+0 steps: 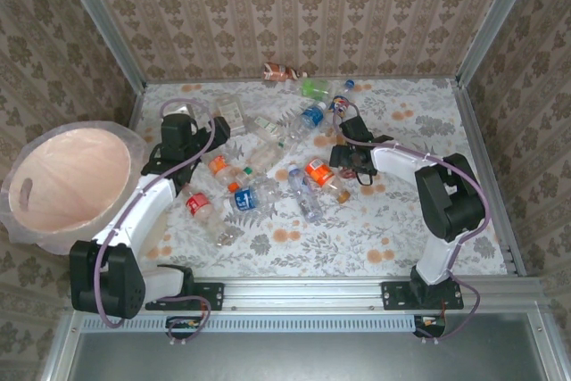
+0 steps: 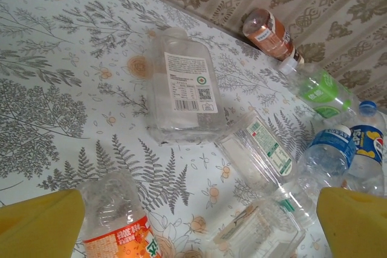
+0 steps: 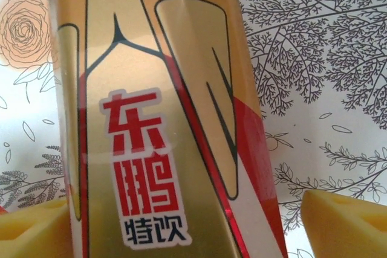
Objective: Put the plastic bottles in the bin
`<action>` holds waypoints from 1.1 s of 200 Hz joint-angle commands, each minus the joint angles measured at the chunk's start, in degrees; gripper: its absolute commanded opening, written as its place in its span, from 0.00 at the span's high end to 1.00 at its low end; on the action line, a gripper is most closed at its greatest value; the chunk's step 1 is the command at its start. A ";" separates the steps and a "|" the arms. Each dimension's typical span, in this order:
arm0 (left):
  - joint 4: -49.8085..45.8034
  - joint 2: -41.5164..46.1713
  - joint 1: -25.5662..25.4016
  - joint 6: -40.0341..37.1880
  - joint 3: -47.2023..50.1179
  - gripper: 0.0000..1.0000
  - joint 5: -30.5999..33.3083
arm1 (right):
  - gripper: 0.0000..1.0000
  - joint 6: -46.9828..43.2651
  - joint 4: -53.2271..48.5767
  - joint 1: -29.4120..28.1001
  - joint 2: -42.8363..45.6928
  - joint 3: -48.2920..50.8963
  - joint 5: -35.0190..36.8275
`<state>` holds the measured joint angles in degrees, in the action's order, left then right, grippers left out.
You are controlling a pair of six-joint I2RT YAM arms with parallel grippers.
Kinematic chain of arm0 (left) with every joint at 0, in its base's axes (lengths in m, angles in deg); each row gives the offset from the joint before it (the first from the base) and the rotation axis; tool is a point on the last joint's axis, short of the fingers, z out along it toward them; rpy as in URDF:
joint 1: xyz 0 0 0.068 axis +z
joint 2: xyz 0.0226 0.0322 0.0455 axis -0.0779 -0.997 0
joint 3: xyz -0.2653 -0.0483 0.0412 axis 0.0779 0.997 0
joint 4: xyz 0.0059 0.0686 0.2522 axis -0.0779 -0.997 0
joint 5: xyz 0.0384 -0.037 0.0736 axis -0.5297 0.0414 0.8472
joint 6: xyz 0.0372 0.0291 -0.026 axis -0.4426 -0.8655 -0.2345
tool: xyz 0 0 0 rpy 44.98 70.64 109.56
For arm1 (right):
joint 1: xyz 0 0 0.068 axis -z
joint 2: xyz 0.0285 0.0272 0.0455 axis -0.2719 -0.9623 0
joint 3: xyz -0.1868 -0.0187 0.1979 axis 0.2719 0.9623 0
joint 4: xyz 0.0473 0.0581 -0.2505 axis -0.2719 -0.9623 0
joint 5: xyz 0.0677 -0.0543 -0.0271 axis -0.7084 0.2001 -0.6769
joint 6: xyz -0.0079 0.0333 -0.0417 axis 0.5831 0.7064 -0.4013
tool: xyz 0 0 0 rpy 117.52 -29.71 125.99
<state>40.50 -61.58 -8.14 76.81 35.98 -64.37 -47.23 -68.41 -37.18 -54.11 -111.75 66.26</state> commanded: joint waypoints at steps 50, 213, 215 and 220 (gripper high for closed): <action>0.79 -0.39 -1.58 2.74 -2.83 0.00 -9.39 | 0.30 -5.54 4.66 -0.21 7.48 4.42 3.22; 7.18 -12.71 -18.72 -1.42 -17.84 0.00 -24.88 | 0.36 -8.08 37.46 -5.52 24.65 15.73 -27.40; 7.14 -12.99 -18.90 -1.31 -17.96 0.00 -24.92 | 0.36 -8.11 37.56 -5.69 24.59 15.62 -27.54; 6.99 -13.45 -19.33 -1.15 -18.45 0.00 -24.84 | 0.36 -8.28 37.83 -5.97 24.34 15.52 -27.67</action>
<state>48.74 -73.19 -25.73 77.34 20.72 -89.53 -54.60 -34.71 -41.84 -28.54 -95.66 41.91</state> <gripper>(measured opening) 0.999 0.644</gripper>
